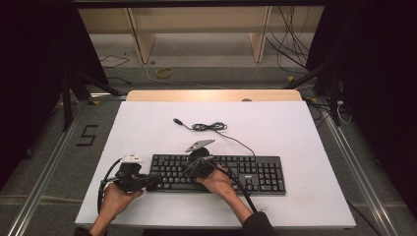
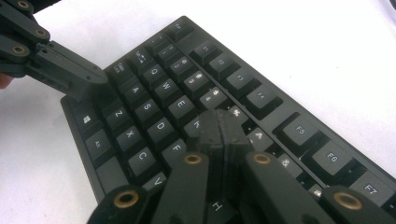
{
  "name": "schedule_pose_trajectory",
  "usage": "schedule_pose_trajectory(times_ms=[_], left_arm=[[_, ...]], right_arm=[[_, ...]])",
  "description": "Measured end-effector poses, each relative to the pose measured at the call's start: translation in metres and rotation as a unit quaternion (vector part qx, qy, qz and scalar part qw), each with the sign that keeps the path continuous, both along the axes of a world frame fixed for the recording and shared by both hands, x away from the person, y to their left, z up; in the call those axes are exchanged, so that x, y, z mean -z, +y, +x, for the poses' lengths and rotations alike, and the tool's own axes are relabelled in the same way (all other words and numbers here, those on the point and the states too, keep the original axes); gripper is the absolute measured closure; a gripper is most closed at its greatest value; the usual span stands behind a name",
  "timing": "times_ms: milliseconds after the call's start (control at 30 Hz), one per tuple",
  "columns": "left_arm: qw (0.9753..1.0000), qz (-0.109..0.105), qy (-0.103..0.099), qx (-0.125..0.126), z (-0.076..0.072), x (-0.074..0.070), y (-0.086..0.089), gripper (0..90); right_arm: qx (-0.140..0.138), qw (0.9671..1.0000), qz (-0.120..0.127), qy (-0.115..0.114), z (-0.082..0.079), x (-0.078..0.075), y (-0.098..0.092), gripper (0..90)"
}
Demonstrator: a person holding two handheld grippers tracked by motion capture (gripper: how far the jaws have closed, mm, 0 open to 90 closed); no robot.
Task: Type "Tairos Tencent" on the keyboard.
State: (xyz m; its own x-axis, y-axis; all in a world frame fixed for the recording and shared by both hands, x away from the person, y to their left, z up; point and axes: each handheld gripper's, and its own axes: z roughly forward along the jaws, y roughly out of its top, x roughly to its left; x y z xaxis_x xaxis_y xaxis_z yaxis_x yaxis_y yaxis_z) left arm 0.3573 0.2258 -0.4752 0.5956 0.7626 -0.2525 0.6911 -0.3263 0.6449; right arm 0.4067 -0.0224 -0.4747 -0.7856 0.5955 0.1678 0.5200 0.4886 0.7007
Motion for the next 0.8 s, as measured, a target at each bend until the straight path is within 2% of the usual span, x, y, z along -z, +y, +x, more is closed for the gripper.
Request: schedule_pose_trajectory(times_ms=[167,233,300,367,467,600,700,800], left_arm=[[1.0,-0.005,0.005,0.0,0.002,0.0011,0.0007,89.2],[1.0,0.003,0.009,0.002,0.0027,0.0024,0.0007,89.2],[0.9999,0.0,0.012,0.002,0.0033,0.0027,0.0012,89.3],[0.9999,0.002,0.01,0.001,0.0029,0.0028,0.0008,89.4],[0.9999,-0.005,0.014,-0.002,0.0033,0.0033,0.0015,89.4],[0.9999,0.0,0.01,-0.001,0.0028,0.0025,0.0008,89.3],[0.9999,-0.01,0.003,-0.002,0.0016,-0.0008,0.001,89.1],[0.9998,-0.018,-0.004,-0.003,0.0011,-0.004,0.0019,88.7]], right_arm=[[0.001,1.0,-0.004,0.002,0.0003,0.0016,0.0004,90.0],[-0.001,1.0,-0.004,0.002,0.0001,0.0019,0.0008,90.0],[0.0,0.9999,-0.012,0.004,0.0,0.0033,0.0018,90.0],[0.001,0.9999,-0.009,0.005,0.0003,0.0043,0.0014,90.0],[0.003,0.9999,-0.01,0.005,0.0008,0.0043,0.0013,90.0],[0.005,0.9999,-0.01,0.003,0.0,0.0042,0.0016,90.0],[0.01,0.9999,0.001,0.012,0.0005,0.003,-0.0005,90.0],[0.011,0.9998,0.012,0.008,-0.0003,-0.0004,-0.0034,90.0]])
